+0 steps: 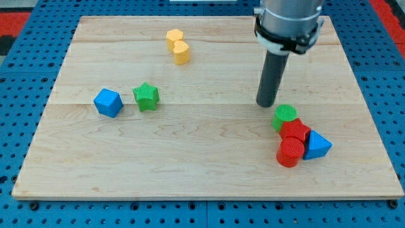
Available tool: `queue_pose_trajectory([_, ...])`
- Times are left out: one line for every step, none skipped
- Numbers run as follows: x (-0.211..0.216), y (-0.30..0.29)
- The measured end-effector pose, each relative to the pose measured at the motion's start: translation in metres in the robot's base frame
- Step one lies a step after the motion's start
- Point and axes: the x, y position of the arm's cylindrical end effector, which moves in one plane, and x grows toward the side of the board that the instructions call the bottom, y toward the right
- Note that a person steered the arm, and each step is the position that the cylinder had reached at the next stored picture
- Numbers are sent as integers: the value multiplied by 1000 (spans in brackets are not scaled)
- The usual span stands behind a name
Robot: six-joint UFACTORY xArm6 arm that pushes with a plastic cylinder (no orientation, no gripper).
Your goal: Slide the green star to the left of the green circle
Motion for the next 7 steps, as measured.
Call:
queue_pose_trajectory([-47, -29])
queue_pose_trajectory([-78, -121])
queue_pose_trajectory([-84, -223])
queue_pose_trajectory([-40, -256])
queue_pose_trajectory([-3, -235])
queue_pose_trajectory([43, -209])
queue_pose_trajectory([59, -173])
